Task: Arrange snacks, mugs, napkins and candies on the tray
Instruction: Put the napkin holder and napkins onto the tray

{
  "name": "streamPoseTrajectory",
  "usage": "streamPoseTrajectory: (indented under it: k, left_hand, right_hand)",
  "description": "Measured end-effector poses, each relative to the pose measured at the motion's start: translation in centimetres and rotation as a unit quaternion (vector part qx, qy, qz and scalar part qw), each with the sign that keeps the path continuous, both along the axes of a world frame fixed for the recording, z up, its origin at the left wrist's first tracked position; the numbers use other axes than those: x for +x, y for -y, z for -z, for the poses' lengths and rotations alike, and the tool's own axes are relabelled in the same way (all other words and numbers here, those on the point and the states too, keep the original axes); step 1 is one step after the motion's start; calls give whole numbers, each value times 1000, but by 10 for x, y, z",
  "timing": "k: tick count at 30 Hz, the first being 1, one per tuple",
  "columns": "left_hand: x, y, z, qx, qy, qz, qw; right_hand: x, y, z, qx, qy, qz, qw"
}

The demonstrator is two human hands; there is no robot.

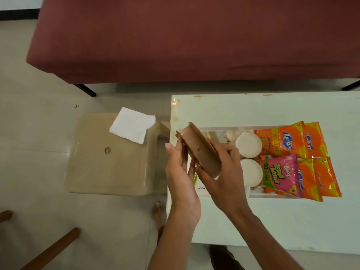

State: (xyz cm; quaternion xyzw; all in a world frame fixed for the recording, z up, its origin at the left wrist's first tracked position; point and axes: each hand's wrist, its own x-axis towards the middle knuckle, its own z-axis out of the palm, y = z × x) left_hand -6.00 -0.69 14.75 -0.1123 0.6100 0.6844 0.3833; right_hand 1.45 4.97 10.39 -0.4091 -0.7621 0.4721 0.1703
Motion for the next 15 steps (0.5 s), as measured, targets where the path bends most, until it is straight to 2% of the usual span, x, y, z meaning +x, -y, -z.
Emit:
streamPoseTrajectory:
  k: [4,8,15]
  left_hand:
    - [2,-3,26,-21,11,63,998]
    - [-3,-9,48,-57,6,109,992]
    - [-14,-14,82,-98,50,136,985]
  right_hand:
    - [19,-13,8,-96,-4,-38,995]
    - [24,-15,18,-231,-36,-32,972]
    - [15,-10,38,-262,-51,35,963]
